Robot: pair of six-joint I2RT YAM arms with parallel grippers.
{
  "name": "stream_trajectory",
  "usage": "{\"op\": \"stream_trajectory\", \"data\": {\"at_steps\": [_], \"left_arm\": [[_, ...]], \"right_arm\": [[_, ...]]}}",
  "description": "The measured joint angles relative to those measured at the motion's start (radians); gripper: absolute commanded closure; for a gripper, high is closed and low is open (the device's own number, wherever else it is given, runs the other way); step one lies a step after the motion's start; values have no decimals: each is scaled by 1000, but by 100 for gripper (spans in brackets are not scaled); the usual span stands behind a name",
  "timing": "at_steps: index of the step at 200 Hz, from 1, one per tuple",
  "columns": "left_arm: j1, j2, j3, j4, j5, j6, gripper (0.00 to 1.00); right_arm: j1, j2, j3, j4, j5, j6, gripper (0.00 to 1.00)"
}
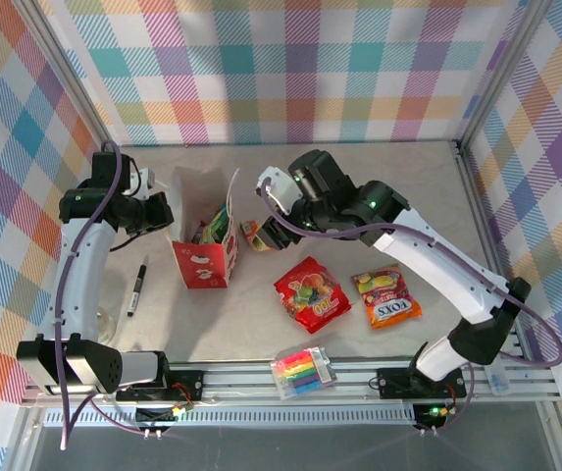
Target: Place the snacks into the paper bag
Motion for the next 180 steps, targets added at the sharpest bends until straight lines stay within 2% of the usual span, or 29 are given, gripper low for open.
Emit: {"op": "stream_trajectory", "data": {"at_steps": [36,82,180], "left_arm": [[0,5,2,0,0,0,94],[0,15,4,-4,-1,0,94],[0,45,16,-30,-62,0,93]], "right_arm": [[-87,-53,-98,31,-3,66,32],[-201,-63,-185,80,-74,148,31],[-277,136,-193,126,-206,229,34]]}}
